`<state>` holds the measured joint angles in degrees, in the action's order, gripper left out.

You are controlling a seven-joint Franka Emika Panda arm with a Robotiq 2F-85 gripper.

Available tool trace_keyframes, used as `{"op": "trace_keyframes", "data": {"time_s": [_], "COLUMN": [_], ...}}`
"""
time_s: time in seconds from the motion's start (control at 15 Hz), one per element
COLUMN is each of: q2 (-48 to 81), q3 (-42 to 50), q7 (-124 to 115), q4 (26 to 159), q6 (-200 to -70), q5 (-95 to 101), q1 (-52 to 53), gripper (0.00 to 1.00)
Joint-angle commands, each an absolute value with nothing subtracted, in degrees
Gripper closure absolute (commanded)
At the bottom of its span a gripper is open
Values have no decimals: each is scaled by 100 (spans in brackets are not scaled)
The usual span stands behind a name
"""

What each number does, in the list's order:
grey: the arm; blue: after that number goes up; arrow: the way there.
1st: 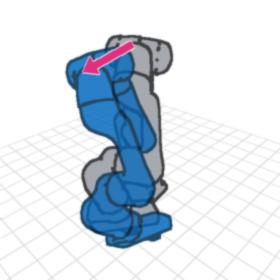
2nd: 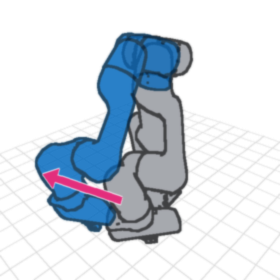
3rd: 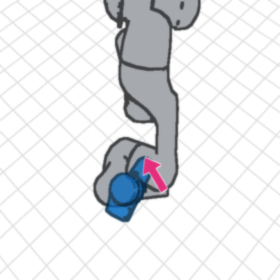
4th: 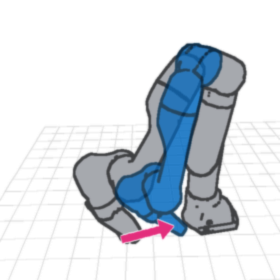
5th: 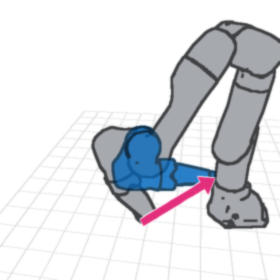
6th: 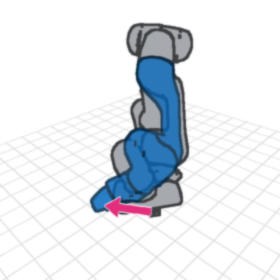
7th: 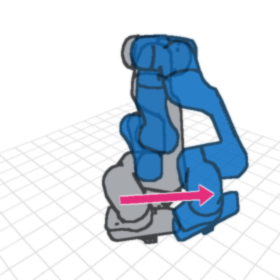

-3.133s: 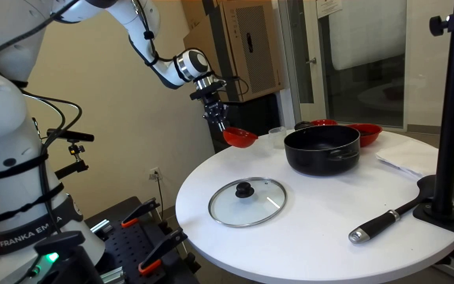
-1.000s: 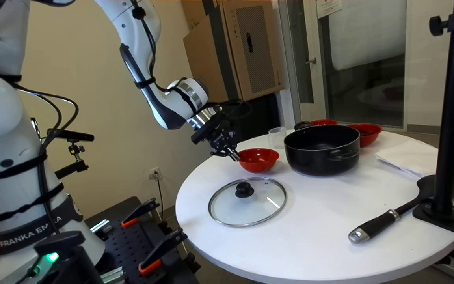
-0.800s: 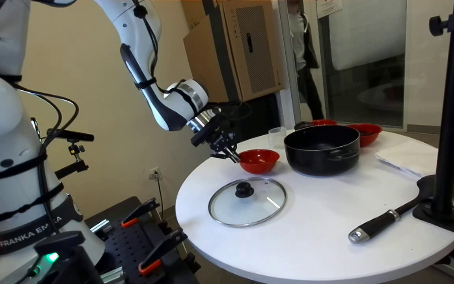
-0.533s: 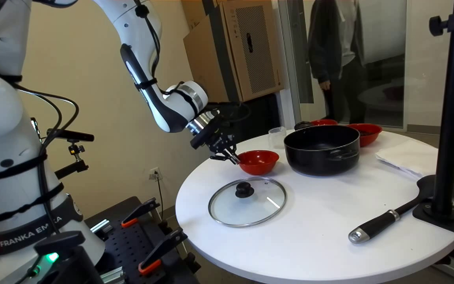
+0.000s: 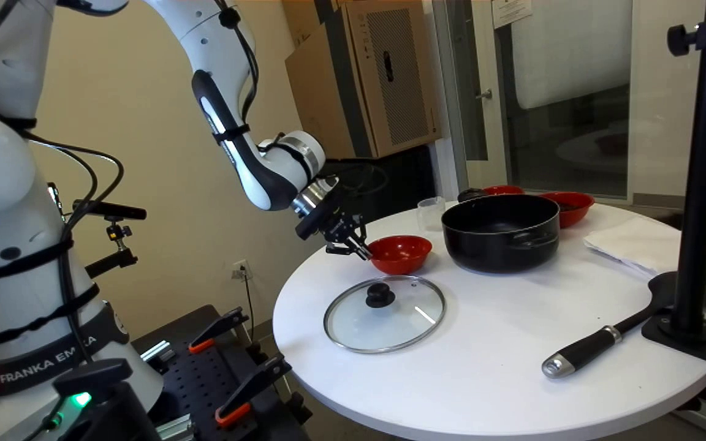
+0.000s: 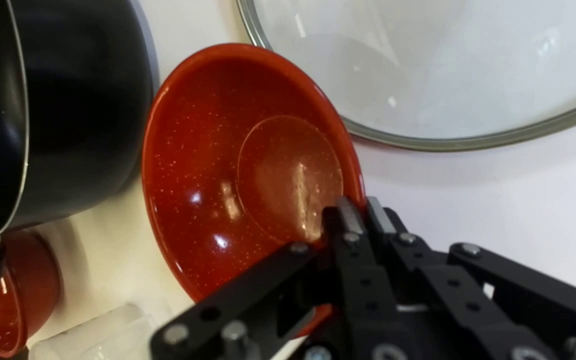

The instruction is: Put the pots lid on the table then remove the orange bowl from it and put it on the table also

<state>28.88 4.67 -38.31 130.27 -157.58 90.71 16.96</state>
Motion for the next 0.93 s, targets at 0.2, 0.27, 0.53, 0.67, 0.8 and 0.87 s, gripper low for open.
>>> {"op": "trace_keyframes", "data": {"time_s": [0.2,0.27,0.53,0.67,0.8,0.87], "q2": [2923,2929,2904,2757,2561,2469], "q3": [479,478,453,373,-87,-544], "q7": [-4079,-4068,-3904,-3324,-2454,-2063], "q4": [13015,13013,13044,13190,13407,13486], "q6": [-15963,-15971,-16004,-16031,-15915,-15688], "q5": [9253,9237,9055,8361,7324,6860], "q1": [1618,1610,1568,1473,990,549], "gripper": [68,60,32,17,2,0]}}
